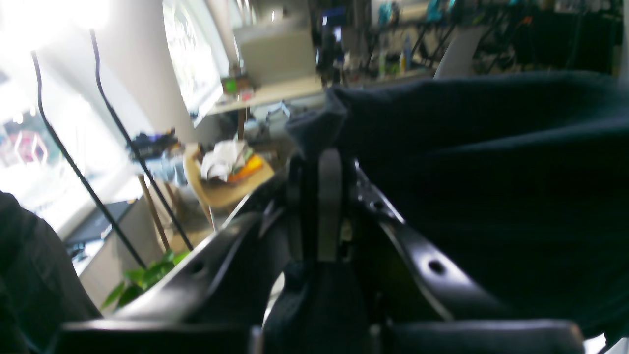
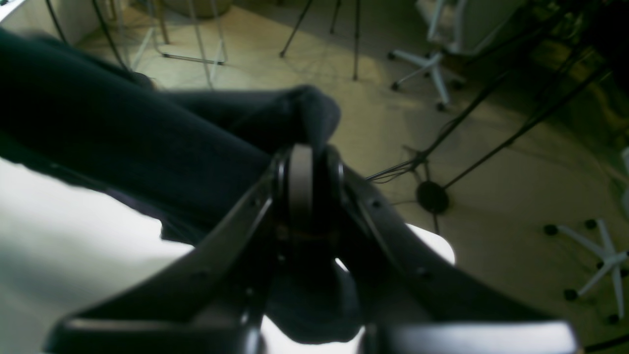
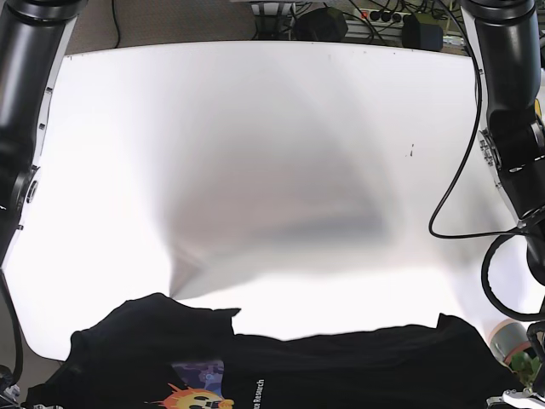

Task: Fold the T-shirt properly
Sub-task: 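Lift the shirt again with both grippers and shake it out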

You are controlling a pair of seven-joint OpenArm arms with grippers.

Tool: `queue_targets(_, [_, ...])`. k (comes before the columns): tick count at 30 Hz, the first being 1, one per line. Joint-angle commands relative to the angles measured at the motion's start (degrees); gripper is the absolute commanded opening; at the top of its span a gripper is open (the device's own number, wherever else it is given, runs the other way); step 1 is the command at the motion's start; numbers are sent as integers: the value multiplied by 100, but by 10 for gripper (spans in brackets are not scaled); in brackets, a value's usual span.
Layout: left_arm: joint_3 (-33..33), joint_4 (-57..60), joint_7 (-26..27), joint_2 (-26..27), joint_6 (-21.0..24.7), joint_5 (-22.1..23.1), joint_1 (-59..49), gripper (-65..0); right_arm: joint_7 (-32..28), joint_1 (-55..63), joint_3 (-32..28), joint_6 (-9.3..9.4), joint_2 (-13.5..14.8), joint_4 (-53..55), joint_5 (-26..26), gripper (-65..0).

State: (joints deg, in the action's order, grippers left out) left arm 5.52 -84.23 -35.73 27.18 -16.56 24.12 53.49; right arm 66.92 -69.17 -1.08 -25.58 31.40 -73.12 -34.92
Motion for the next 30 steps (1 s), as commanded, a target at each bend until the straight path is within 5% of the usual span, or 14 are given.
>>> queue_targets(1, [15, -224, 131, 29, 34, -8, 149, -650, -67, -156, 25, -48, 100, -173, -3, -631])
queue_targets(8, [261, -795, -98, -15, 25, -8, -782, -650, -50, 811, 95, -48, 320, -692, -434, -631])
queue_targets(18, [420, -1437, -80, -23, 16, 1, -2391, -650, -41, 2851, 1308, -48, 293, -1606, -522, -631])
queue_targets(30, [973, -1929, -80, -32, 7, 10, -4185, -650, -41, 5180, 2407, -48, -234, -2679, -653, -631])
